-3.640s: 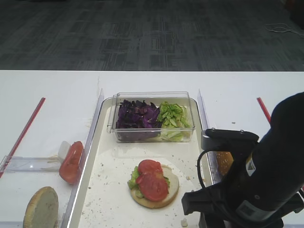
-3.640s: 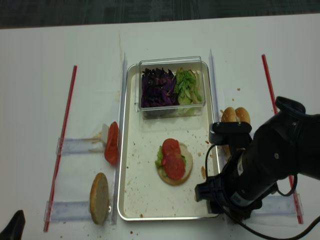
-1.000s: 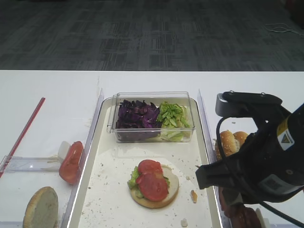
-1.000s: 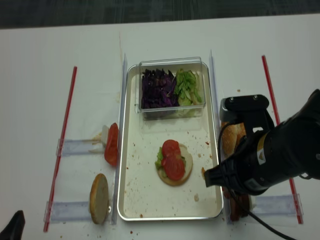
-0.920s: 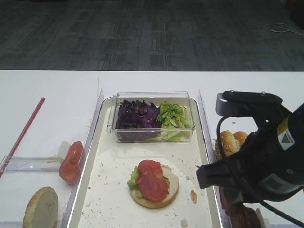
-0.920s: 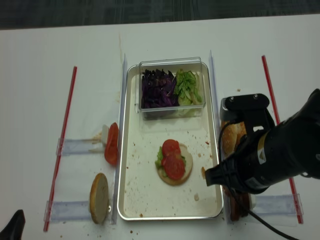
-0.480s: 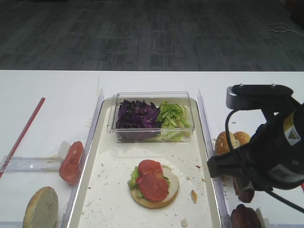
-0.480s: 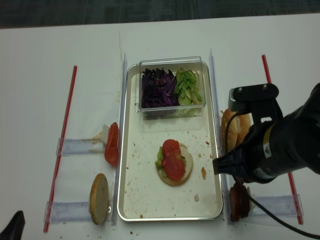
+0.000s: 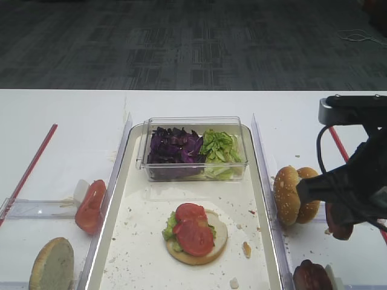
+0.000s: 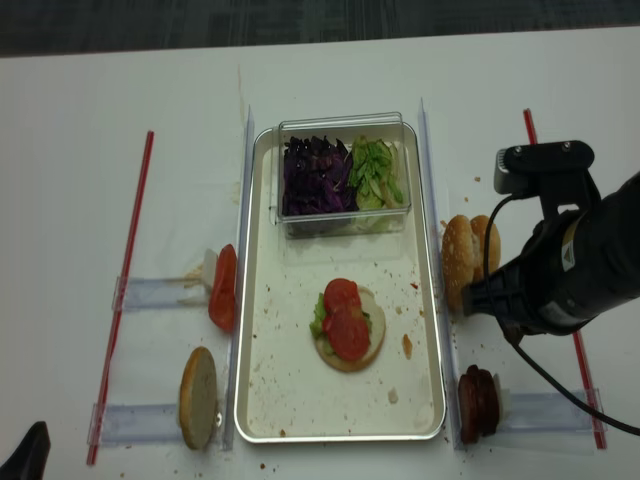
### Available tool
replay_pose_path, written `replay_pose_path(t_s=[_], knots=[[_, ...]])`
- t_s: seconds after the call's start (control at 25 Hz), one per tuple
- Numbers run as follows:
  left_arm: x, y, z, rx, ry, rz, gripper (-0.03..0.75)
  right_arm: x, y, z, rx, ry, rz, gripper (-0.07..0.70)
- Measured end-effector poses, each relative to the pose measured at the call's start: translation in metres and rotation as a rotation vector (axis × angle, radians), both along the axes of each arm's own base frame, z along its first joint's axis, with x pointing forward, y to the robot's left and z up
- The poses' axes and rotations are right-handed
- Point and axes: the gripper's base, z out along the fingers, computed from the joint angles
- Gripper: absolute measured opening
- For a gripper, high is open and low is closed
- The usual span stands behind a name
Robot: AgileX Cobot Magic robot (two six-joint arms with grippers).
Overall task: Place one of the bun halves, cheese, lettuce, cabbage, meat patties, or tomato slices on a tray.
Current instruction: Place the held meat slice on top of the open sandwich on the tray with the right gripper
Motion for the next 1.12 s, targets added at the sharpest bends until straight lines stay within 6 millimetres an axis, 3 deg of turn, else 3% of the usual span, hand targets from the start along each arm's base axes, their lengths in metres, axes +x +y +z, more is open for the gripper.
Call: replay_pose_path(t_s=[0.28,0.56,0.8,1.12], knots=[[0.0,0.0,0.0,0.0,0.0,0.0,0.685,0.028,0.002,-0.002,-0.021,0.03,0.016,0.121],[0.0,0.0,0.0,0.0,0.0,0.0,0.685,0.028,0.007,-0.005,0.008,0.07,0.041,0.121],[0.0,0.0,0.0,0.0,0.0,0.0,0.685,0.025,0.028,0.0,0.235,0.083,0.127,0.121],[0.0,0.0,0.0,0.0,0.0,0.0,0.685,0.029,0.057,0.02,0.599,-0.031,0.23,0.12]])
